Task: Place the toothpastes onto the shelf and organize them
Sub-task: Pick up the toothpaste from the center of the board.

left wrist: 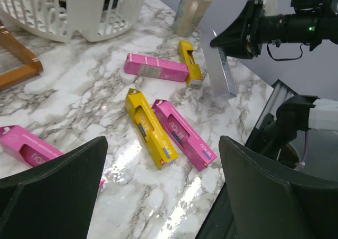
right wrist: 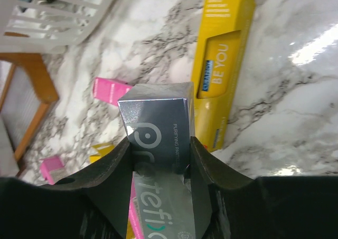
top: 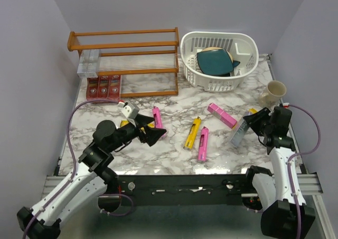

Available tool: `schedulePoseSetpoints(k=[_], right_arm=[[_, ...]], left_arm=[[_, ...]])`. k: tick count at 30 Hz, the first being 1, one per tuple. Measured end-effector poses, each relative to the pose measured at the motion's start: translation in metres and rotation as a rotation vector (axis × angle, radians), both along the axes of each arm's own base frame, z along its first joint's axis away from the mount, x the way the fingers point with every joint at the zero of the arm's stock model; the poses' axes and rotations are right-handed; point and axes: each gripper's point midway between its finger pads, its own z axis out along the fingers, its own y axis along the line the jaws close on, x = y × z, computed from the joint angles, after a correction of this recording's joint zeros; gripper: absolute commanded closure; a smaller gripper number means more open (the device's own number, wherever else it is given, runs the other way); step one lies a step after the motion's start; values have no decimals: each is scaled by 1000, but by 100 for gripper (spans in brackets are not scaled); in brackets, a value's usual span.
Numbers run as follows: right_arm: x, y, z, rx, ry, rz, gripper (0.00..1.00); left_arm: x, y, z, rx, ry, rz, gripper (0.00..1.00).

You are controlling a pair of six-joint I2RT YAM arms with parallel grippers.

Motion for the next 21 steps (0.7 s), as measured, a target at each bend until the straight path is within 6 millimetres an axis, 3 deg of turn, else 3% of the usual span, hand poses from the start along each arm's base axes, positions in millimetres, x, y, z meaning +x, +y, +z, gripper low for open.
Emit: schedulePoseSetpoints(k=[4, 6, 10, 20, 21], right_arm=[[-1, 17, 16, 49, -64, 60, 76], [-1, 23, 19, 71, -74, 85, 76], [-2, 34, 22, 103, -82, 123, 76], [-6, 45, 19, 139, -73, 170, 76], [-6, 46, 19, 141, -72, 172, 76]], left_arm=[[-8, -32, -12, 27, 44, -51, 1], [-22, -63, -19, 75, 43, -109, 1], [-31, -103, -30, 155, -15, -131, 1], [-46, -218, -55, 407, -378, -63, 1], [-46, -222, -55, 415, -394, -51, 1]])
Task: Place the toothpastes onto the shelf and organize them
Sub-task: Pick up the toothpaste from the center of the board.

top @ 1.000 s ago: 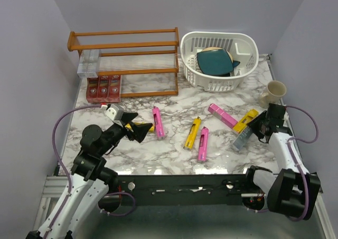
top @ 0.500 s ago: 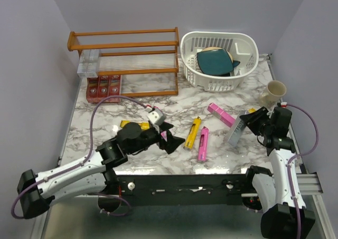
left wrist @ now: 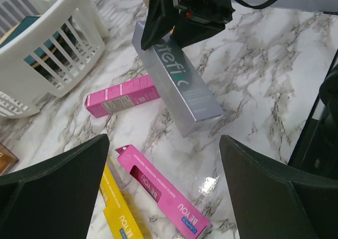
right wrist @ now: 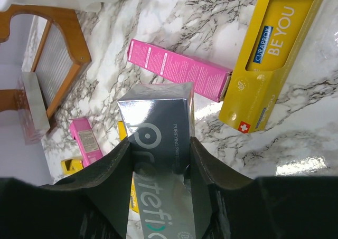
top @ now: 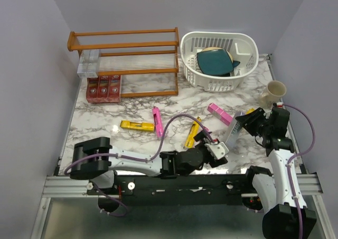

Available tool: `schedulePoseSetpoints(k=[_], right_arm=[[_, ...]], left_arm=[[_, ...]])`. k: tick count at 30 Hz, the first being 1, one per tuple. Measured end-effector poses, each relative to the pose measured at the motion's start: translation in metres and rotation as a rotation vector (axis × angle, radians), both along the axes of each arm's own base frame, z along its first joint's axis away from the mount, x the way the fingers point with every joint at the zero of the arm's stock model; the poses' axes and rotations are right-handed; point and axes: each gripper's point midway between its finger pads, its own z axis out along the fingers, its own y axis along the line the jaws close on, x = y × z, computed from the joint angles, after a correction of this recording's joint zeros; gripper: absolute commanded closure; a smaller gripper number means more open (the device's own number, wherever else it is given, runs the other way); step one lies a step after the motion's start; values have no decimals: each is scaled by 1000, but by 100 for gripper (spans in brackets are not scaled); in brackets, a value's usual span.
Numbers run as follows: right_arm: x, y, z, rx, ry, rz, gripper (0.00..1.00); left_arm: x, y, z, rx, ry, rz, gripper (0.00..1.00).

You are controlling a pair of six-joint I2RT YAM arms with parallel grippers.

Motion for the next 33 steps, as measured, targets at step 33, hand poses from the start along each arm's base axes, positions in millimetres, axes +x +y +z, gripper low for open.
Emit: schedulePoseSetpoints(k=[33], right_arm=[[-9, 10, 4, 36, 5, 17, 76]], left_arm=[[3, -80, -73, 273, -262, 310, 14]])
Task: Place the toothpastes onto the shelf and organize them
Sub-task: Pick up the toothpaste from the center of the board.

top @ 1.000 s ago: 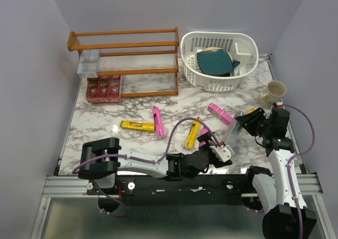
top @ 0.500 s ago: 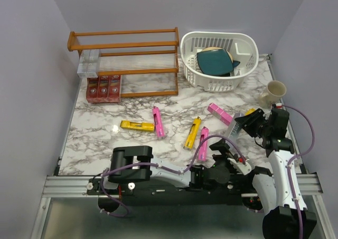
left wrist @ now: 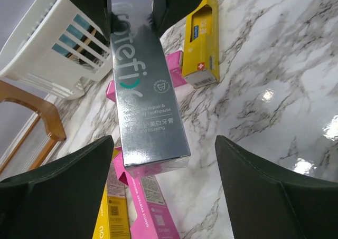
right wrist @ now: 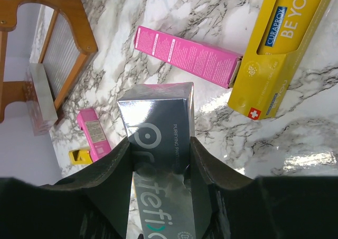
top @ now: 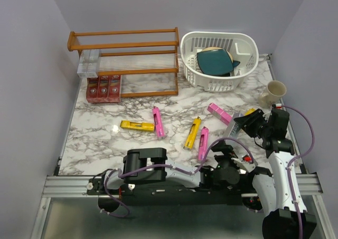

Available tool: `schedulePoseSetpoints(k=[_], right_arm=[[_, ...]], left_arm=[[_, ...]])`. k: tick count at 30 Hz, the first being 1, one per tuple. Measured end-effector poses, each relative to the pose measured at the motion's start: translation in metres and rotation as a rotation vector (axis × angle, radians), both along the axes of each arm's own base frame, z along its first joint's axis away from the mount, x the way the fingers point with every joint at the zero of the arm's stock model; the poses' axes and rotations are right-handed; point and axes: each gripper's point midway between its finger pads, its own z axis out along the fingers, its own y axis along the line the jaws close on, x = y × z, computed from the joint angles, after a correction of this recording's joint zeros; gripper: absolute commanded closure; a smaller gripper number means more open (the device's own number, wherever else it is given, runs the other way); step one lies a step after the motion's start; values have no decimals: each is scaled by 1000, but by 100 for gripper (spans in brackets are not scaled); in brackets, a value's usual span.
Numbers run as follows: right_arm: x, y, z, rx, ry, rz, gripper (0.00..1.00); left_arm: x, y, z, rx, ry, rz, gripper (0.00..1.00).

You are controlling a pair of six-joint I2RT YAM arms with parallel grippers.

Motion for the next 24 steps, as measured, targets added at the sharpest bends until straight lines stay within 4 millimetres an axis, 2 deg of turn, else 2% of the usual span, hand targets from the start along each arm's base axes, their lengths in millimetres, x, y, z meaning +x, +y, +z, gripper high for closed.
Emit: schedulePoseSetpoints(k=[4, 8, 13, 15, 20, 24], right_arm=[[0, 1, 0, 5, 0, 1, 76], [0, 1, 2, 9, -4, -2, 76], [0, 4, 4, 34, -6, -2, 72], [-1, 5, 5, 38, -7, 1, 70], [-1, 7, 6, 48, -7, 4, 56], [-2, 10, 5, 56, -4, 20, 43]], left_arm=[[8, 7, -5, 22, -8, 41, 24], [15, 13, -4, 21, -14, 77, 40], [15, 14, -3, 9, -11, 85, 48], [15, 14, -5, 3, -5, 86, 55], [15, 18, -6, -21, 27, 91, 67], [15, 24, -4, -35, 71, 76, 72]])
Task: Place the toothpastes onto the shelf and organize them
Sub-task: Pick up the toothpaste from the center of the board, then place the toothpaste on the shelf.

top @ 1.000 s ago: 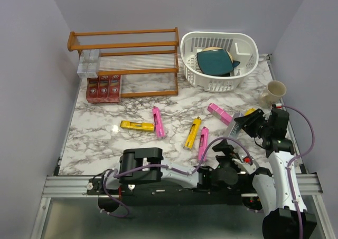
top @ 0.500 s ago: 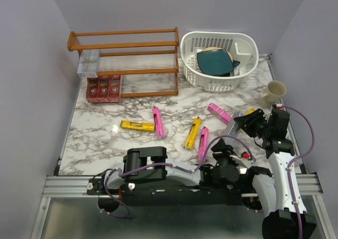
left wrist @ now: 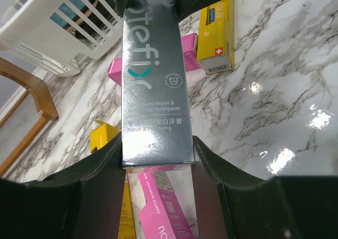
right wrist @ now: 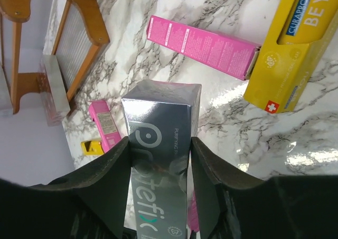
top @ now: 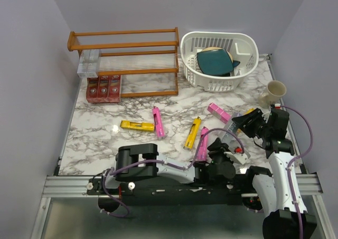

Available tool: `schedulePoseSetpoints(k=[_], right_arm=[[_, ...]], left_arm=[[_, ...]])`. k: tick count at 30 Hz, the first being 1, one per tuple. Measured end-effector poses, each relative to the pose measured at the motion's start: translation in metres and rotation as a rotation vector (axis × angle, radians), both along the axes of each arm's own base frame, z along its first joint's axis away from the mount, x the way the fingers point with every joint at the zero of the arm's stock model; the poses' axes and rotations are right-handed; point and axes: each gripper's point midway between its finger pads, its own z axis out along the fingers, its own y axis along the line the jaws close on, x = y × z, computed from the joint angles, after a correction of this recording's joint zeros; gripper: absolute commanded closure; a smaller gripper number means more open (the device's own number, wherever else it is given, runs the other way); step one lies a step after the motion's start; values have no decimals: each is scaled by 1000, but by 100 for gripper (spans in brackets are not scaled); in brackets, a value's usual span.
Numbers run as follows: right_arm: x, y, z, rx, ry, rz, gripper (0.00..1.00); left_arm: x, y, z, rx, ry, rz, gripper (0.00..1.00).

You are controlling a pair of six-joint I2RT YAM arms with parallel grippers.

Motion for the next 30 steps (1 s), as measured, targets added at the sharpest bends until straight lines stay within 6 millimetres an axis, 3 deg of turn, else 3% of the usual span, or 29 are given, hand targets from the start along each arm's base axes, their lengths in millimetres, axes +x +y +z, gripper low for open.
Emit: schedulePoseSetpoints(k=[8, 18, 22, 30], right_arm=[[4, 5, 8, -20, -56, 61, 10], [11, 8, 38, -89, -170, 149, 5], [13, 12, 48, -104, -234, 193, 2], [24, 16, 66, -140, -354, 248, 0]], left_arm=[[9, 17, 10, -138, 153, -23, 77], [25, 57, 10, -238, 331, 8, 77], [35, 87, 17, -273, 376, 47, 77], [73, 170, 62, -382, 394, 179, 76]])
